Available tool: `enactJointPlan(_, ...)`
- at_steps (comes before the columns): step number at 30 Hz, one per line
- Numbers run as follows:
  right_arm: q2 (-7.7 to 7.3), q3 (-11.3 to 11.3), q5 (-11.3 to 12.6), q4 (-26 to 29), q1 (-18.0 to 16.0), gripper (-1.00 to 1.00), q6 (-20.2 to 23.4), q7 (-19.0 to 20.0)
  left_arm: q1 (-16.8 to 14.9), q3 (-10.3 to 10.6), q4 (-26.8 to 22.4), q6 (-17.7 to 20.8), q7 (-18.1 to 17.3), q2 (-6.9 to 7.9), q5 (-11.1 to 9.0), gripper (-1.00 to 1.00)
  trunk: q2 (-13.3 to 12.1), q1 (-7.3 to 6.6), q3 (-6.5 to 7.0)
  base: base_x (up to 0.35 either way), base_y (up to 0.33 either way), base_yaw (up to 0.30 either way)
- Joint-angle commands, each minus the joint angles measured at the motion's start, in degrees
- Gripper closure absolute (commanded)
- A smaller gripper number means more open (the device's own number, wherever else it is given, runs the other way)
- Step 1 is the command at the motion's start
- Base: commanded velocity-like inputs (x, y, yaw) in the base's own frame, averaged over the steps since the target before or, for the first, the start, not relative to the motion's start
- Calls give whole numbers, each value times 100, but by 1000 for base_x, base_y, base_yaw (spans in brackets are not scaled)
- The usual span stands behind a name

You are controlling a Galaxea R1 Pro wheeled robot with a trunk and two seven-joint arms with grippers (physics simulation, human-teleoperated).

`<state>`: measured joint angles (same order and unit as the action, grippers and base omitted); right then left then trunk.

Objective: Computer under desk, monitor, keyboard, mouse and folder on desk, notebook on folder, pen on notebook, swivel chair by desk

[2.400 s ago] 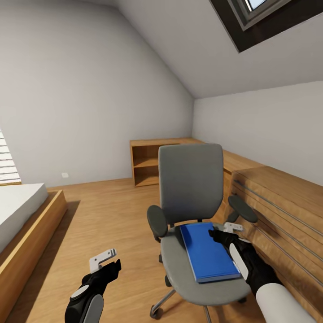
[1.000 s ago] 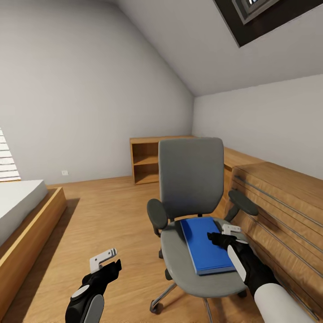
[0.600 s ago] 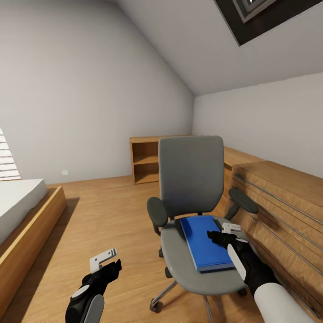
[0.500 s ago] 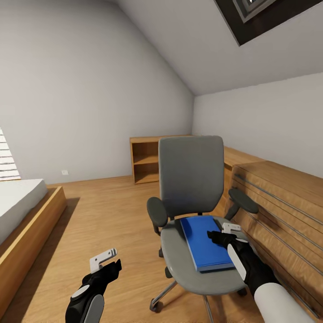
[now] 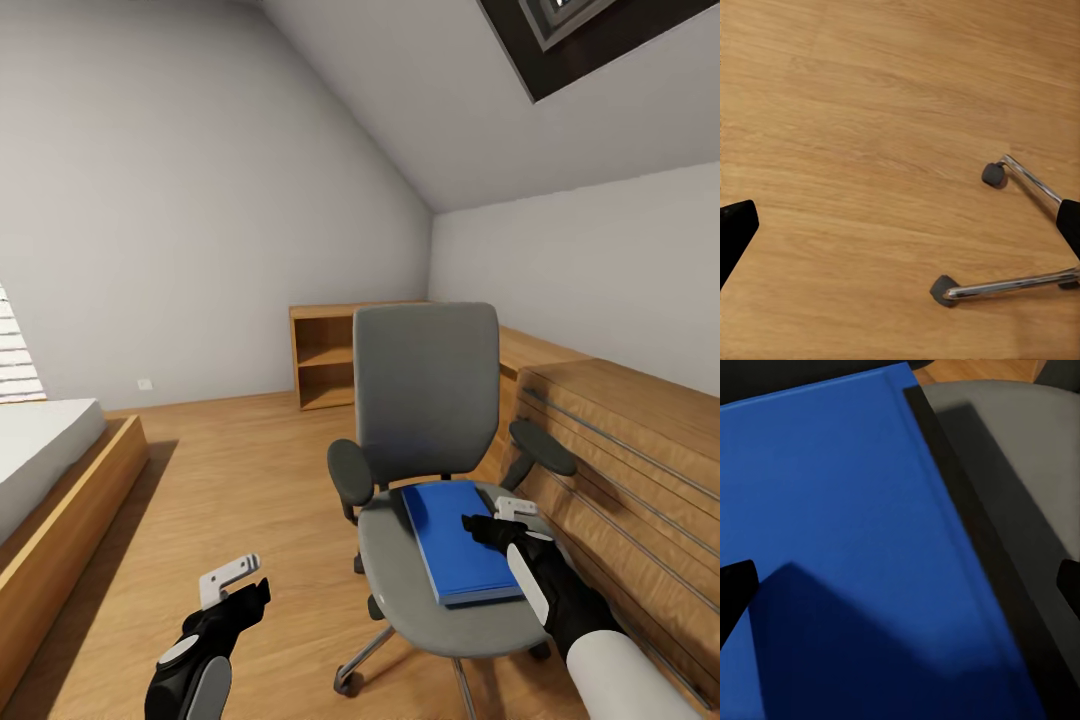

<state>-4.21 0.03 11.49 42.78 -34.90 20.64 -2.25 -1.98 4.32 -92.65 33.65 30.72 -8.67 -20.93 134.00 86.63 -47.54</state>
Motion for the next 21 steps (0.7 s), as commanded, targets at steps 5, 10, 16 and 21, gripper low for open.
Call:
enactJointPlan(5, -1, 6, 64, -95, 2, -100, 28, -22, -4, -2, -7, 1, 57, 5, -59, -100, 2, 0, -7, -144, -47, 0)
enactJointPlan(10, -6, 6, 64, -88, 1, -100, 28, -22, -4, -1, -7, 1, 55, 5, -58, -100, 2, 0, -7, -111, -22, 0)
enactJointPlan(16, -10, 6, 64, -86, 0, -100, 28, -22, -4, -8, -7, 2, 52, 5, -59, -100, 2, 0, -7, -241, -2, 0)
enactJointPlan(21, -10, 5, 64, -86, 1, -100, 26, -22, -4, -10, -7, 3, 50, 5, -60, -100, 2, 0, -7, -97, 0, 0)
